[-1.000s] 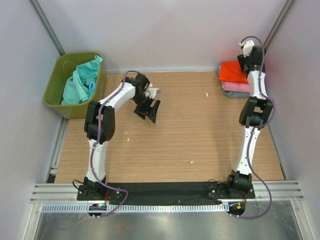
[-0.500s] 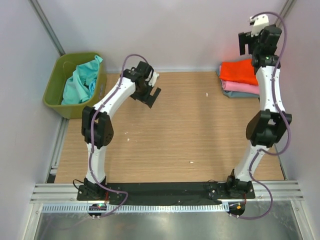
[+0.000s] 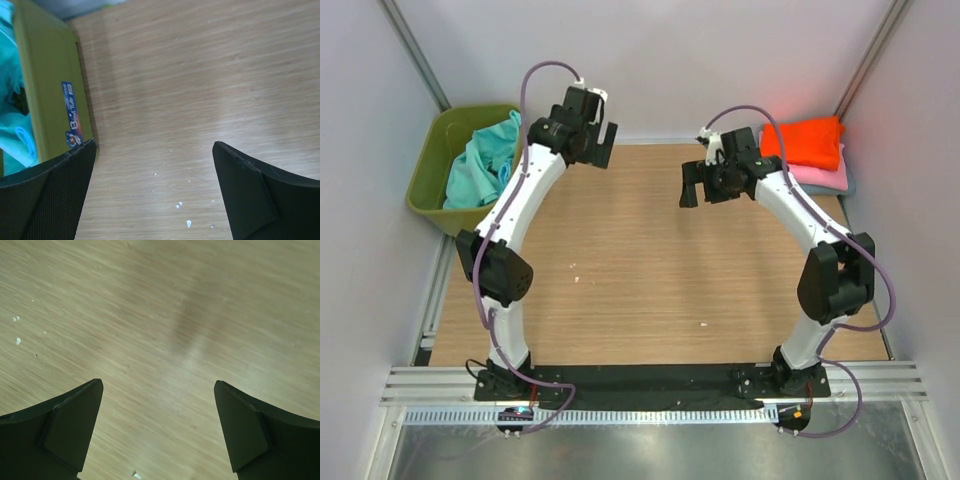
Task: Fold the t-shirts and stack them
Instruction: Neatly place the folded tshirt to the corner
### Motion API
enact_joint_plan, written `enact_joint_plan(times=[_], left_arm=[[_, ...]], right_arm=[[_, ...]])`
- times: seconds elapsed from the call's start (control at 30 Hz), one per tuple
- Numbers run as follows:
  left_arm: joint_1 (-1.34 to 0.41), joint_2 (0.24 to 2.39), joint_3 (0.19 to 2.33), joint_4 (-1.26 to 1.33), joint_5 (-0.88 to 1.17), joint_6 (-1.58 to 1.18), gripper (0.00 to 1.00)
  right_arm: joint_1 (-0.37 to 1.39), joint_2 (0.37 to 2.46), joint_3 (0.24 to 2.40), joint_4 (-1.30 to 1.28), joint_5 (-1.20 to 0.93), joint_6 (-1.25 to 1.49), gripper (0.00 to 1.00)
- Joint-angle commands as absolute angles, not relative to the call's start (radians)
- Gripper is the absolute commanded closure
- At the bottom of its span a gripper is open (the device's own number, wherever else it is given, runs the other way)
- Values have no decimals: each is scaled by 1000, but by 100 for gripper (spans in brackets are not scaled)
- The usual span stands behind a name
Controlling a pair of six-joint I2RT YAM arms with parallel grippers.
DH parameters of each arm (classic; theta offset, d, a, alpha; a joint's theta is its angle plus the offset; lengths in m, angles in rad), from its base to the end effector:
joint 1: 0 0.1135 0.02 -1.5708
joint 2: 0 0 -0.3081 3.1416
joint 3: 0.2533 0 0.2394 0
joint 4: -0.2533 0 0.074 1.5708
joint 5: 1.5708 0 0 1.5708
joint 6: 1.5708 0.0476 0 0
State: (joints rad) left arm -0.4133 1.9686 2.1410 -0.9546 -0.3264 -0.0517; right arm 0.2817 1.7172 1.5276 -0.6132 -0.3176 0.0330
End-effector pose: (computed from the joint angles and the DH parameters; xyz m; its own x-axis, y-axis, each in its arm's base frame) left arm 0.4108 -0.1635 0.4125 -0.6535 0.2332 -0.7201 0.1386 0.9721 0.1890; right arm 0.3673 0.1218 0.3478 -0.7062 -0.1717 -0.6869 -0.4494 0.8584 0.2474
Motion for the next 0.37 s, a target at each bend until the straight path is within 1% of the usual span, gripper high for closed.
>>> enact_joint_plan(times=[0.0,0.1,0.13,0.2,0.33], left_arm=[[-393,1941,2240,-922,-360,-42,0],[-348,1948,2252,-908,-331,-5,1],[-313,1956,2300,-929,-318,-5,1],[-281,1980,2345,-962,-278,-21,0],[-278,1937,2247,-937,-313,26,1]], right_arm=[[334,1684,1632,-719,-172,156,0],[347,1754,1748,-816,-147,195,0],[348,1773,1808,-856,-140,205,0],[350,1825,1841,-847,-155,181,0],[347,1948,1928,-819,-108,138,0]])
